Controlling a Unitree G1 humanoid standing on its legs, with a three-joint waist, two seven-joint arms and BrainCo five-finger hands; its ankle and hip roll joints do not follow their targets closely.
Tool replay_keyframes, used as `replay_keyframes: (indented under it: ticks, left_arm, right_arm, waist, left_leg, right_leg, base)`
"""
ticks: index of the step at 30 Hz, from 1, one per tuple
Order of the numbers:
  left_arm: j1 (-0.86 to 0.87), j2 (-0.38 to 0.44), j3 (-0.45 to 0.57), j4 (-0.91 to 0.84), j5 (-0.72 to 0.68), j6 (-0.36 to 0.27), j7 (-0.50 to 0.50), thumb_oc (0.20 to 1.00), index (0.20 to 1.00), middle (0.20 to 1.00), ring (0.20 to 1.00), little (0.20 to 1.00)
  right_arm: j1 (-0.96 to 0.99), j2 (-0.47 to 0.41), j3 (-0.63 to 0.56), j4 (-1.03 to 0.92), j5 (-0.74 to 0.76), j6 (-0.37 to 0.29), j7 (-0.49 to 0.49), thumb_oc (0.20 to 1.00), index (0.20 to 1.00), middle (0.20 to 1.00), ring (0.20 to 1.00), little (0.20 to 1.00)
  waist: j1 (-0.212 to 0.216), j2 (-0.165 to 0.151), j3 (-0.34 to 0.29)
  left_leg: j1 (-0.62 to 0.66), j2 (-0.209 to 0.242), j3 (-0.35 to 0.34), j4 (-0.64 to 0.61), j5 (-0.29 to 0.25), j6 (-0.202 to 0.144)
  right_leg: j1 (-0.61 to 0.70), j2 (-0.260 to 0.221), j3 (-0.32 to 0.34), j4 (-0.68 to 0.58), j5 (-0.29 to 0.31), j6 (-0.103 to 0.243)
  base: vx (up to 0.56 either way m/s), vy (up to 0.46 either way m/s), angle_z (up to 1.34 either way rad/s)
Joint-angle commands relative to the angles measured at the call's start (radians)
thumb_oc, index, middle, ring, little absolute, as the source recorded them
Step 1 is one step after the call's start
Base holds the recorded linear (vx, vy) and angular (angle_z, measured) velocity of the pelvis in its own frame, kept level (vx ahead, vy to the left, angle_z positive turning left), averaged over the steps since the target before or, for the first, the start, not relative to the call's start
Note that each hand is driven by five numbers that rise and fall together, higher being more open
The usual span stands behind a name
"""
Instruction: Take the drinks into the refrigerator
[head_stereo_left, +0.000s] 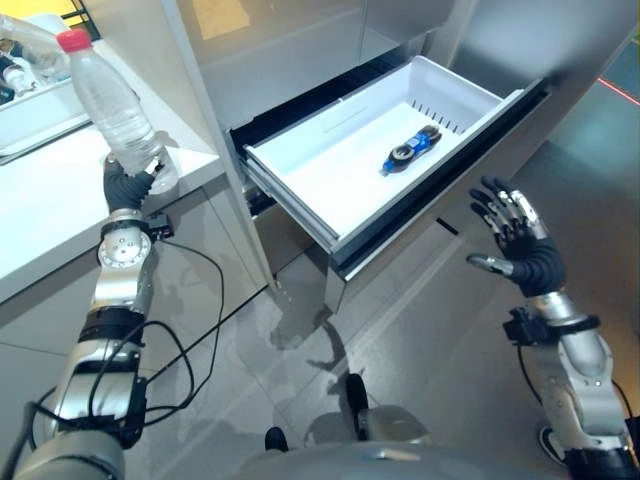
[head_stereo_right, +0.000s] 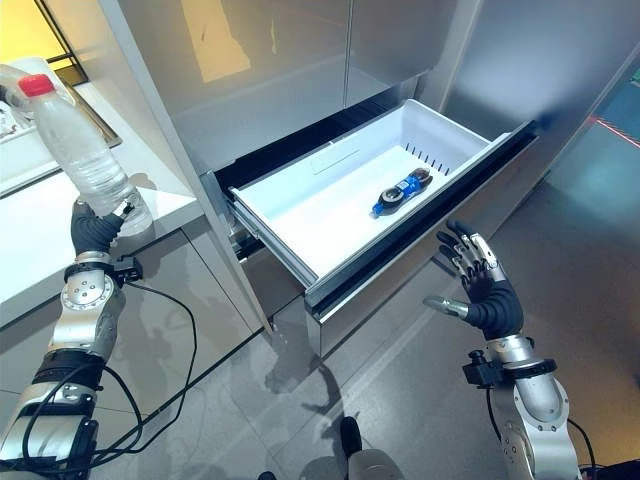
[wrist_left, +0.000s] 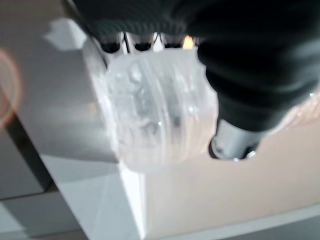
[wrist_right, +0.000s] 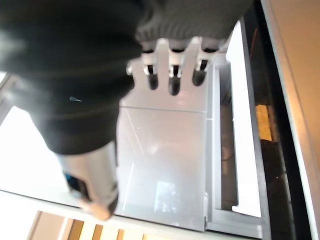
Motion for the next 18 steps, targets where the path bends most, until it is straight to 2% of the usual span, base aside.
replay_keyframes:
  ticks: [1, 6, 9, 10, 11, 13, 14, 16, 17, 18]
  left_arm:
    - [-0.11, 0.021, -0.031, 0.077, 0.016, -0.027, -0.019, 0.2, 0.2, 0.2, 0.2, 0.2]
    - [-0.091, 0.014, -0.03, 0.057, -0.013, -0.04, -0.036, 0.2, 0.2, 0.2, 0.2, 0.2]
    - [-0.043, 0.007, -0.029, -0.042, -0.023, -0.052, -0.068, 0.2, 0.2, 0.2, 0.2, 0.2]
    - [0.021, 0.013, -0.027, -0.147, -0.025, -0.061, -0.101, 0.2, 0.2, 0.2, 0.2, 0.2]
    - [0.027, 0.012, -0.023, -0.152, -0.025, -0.059, -0.101, 0.2, 0.2, 0.2, 0.2, 0.2]
    - [0.155, 0.02, -0.004, -0.334, -0.068, -0.062, -0.19, 0.2, 0.2, 0.2, 0.2, 0.2]
    - [0.162, 0.019, 0.001, -0.339, -0.068, -0.06, -0.191, 0.2, 0.2, 0.2, 0.2, 0.2]
    - [0.214, 0.032, 0.0, -0.43, -0.106, -0.059, -0.244, 0.2, 0.2, 0.2, 0.2, 0.2]
    - [0.264, 0.051, -0.012, -0.502, -0.17, -0.051, -0.308, 0.2, 0.2, 0.2, 0.2, 0.2]
    - [0.268, 0.051, -0.009, -0.504, -0.171, -0.05, -0.309, 0.2, 0.2, 0.2, 0.2, 0.2]
  right_arm:
    - [-0.016, -0.027, -0.024, -0.116, 0.058, -0.036, 0.005, 1.0, 1.0, 1.0, 1.0, 1.0]
    - [-0.03, -0.032, -0.016, -0.089, 0.061, -0.031, 0.001, 1.0, 1.0, 1.0, 1.0, 1.0]
    - [-0.043, -0.049, -0.04, -0.067, 0.049, -0.025, -0.006, 1.0, 1.0, 1.0, 1.0, 1.0]
    - [-0.064, -0.079, -0.052, -0.011, 0.05, -0.013, -0.016, 1.0, 1.0, 1.0, 1.0, 1.0]
    - [-0.066, -0.081, -0.049, -0.007, 0.051, -0.015, -0.016, 1.0, 1.0, 1.0, 1.0, 1.0]
    - [-0.089, -0.136, -0.077, 0.059, 0.123, 0.015, 0.016, 1.0, 1.0, 1.0, 1.0, 1.0]
    - [-0.09, -0.139, -0.074, 0.064, 0.126, 0.013, 0.019, 1.0, 1.0, 1.0, 1.0, 1.0]
    - [-0.132, -0.205, -0.082, 0.123, 0.135, 0.022, 0.008, 1.0, 1.0, 1.0, 1.0, 1.0]
    - [-0.148, -0.266, -0.052, 0.166, 0.222, 0.049, 0.048, 1.0, 1.0, 1.0, 1.0, 1.0]
    - [-0.15, -0.268, -0.049, 0.17, 0.224, 0.048, 0.05, 1.0, 1.0, 1.0, 1.0, 1.0]
  waist:
    - [-0.024, -0.001, -0.021]
    - [-0.021, -0.002, -0.03]
    - [-0.011, -0.005, -0.038]
    - [0.001, -0.01, -0.043]
    - [0.0, -0.01, -0.044]
    - [0.024, -0.019, -0.053]
    - [0.021, -0.018, -0.054]
    - [0.036, -0.022, -0.062]
    - [0.049, -0.027, -0.069]
    - [0.047, -0.027, -0.069]
  left_leg:
    - [-0.001, -0.02, -0.032, 0.152, -0.156, 0.035]
    - [0.008, -0.02, -0.032, 0.145, -0.153, 0.035]
    - [0.011, -0.02, -0.036, 0.139, -0.149, 0.034]
    - [0.012, -0.02, -0.041, 0.136, -0.147, 0.034]
    - [0.013, -0.02, -0.04, 0.136, -0.146, 0.034]
    - [0.016, -0.022, -0.049, 0.132, -0.144, 0.035]
    - [0.017, -0.022, -0.05, 0.131, -0.143, 0.035]
    - [0.02, -0.025, -0.056, 0.126, -0.141, 0.036]
    - [0.023, -0.026, -0.061, 0.118, -0.134, 0.037]
    - [0.024, -0.026, -0.062, 0.117, -0.133, 0.037]
  right_leg:
    - [0.049, -0.016, -0.02, 0.176, -0.242, 0.055]
    - [0.061, -0.016, -0.018, 0.17, -0.238, 0.055]
    - [0.069, -0.017, -0.022, 0.164, -0.236, 0.053]
    - [0.075, -0.019, -0.026, 0.16, -0.233, 0.052]
    - [0.075, -0.019, -0.026, 0.16, -0.233, 0.052]
    - [0.086, -0.022, -0.034, 0.152, -0.228, 0.05]
    - [0.088, -0.022, -0.035, 0.151, -0.228, 0.05]
    - [0.094, -0.023, -0.038, 0.145, -0.222, 0.049]
    - [0.103, -0.025, -0.043, 0.136, -0.216, 0.048]
    - [0.104, -0.025, -0.044, 0.135, -0.216, 0.048]
  base:
    - [0.0, 0.0, 0.0]
    - [0.0, 0.0, 0.0]
    - [-0.01, -0.01, 0.0]
    - [0.0, 0.0, 0.0]
    - [0.0, 0.0, 0.0]
    - [0.0, 0.0, 0.0]
    - [0.0, 0.0, 0.0]
    - [-0.02, -0.006, 0.01]
    - [-0.03, -0.011, 0.03]
    - [-0.03, -0.012, 0.01]
